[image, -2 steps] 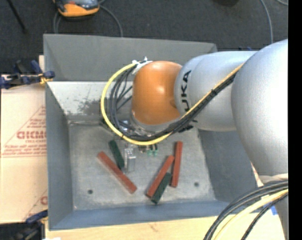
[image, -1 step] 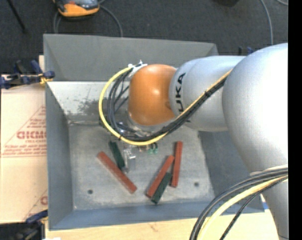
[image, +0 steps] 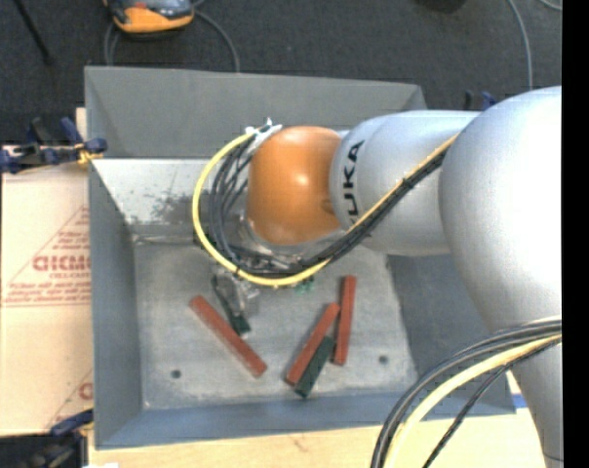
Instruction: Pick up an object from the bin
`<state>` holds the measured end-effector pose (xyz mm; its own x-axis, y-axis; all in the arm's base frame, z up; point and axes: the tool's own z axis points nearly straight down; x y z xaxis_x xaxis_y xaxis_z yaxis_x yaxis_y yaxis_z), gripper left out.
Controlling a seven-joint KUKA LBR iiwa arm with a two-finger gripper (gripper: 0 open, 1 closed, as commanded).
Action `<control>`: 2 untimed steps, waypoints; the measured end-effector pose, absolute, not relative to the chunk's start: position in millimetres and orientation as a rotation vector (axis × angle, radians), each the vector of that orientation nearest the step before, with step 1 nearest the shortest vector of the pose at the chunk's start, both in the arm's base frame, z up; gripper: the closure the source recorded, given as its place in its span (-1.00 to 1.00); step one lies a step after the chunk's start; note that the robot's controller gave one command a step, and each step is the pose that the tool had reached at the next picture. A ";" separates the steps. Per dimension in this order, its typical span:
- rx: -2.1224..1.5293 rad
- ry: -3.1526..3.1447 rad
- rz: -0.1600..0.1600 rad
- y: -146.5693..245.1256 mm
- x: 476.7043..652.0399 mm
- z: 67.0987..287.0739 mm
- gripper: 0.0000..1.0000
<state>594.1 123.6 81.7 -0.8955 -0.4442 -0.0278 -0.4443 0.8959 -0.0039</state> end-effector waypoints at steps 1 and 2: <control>-0.712 3.051 0.003 121.5 587.9 73.0 -1.00; -0.711 3.052 0.003 121.6 587.9 72.9 -1.00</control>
Offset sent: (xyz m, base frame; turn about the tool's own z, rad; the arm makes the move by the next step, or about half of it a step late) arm 0.0000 0.0000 0.0000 0.0000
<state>587.9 121.6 72.9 -0.8970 -0.4420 -0.0083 -0.4420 0.8970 0.0002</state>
